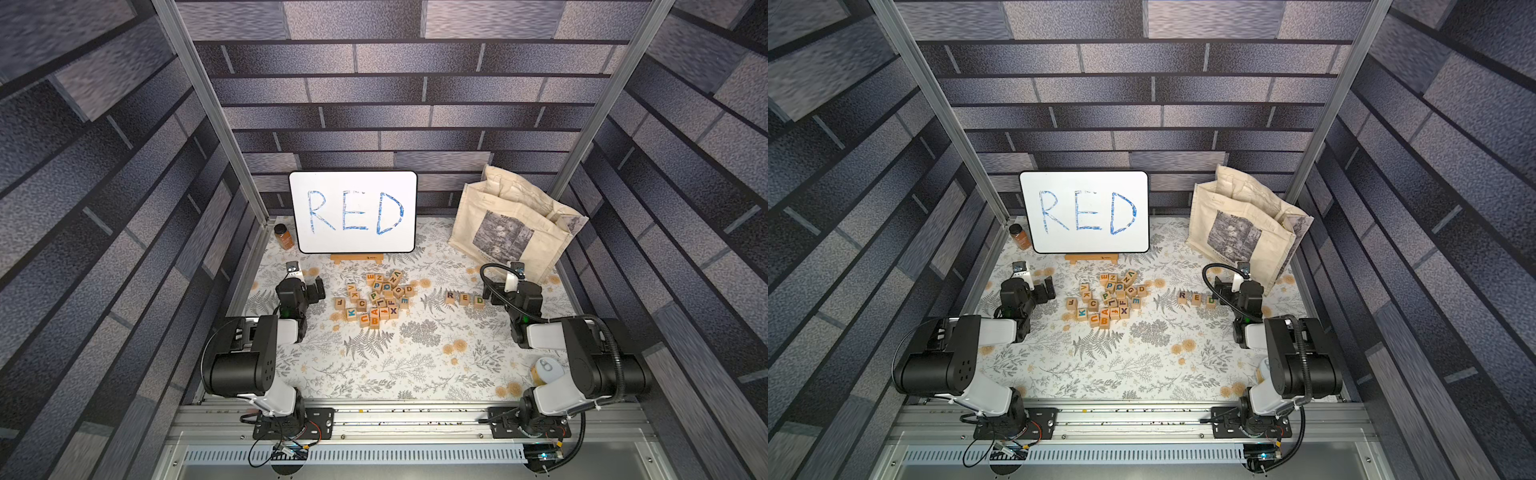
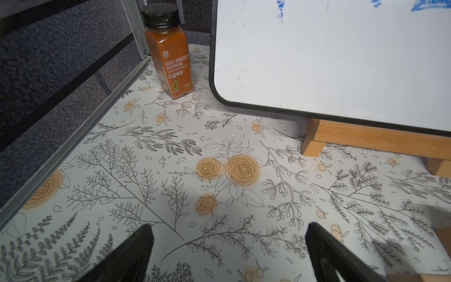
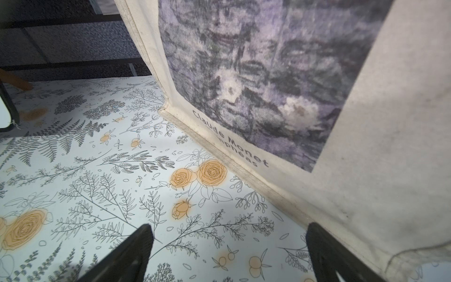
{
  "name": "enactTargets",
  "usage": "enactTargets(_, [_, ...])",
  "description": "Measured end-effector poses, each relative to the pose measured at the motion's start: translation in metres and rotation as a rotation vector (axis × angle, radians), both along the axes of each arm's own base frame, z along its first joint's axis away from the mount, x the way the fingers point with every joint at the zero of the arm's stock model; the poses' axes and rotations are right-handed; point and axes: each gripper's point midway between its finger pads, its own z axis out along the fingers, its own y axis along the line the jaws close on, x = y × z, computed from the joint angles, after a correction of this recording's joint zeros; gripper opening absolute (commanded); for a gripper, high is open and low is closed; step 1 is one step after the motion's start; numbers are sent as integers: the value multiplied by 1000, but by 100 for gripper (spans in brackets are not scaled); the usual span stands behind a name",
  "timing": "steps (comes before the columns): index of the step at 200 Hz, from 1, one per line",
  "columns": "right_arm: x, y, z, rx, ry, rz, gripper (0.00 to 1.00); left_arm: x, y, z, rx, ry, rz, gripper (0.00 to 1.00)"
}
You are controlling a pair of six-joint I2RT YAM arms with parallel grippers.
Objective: Assemble the uppercase word "red" with letter blocks
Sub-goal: Pick up the letter block from the center of the board.
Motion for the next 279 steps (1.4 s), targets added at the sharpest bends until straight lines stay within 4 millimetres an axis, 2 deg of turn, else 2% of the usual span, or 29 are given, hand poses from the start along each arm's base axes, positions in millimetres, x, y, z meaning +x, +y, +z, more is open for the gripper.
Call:
enactTargets(87, [0, 0, 0, 0, 0, 0, 100, 0, 3, -1, -1, 9, 7, 100])
enactTargets(115, [-3, -6, 1, -8, 17, -36, 100, -2, 8, 2, 1, 21, 41, 100])
enactTargets(140, [-5, -12, 17, -16, 12, -67, 100, -5, 14, 18, 9, 3, 76, 100])
enactTargets(196, [-11, -19, 78, -6, -44, -111, 100, -14, 21, 69, 34, -60, 129, 100])
enactTargets(221, [-14, -17, 101, 28, -37, -121, 100, -14, 9, 92, 36, -63, 104, 100])
enactTargets(244, [-19, -8, 115, 70, -14, -119, 100, -16, -13, 109, 32, -53, 45, 100])
enactTargets(279, [-24, 21, 125, 129, 90, -62, 100, -28, -55, 112, 35, 15, -73, 100])
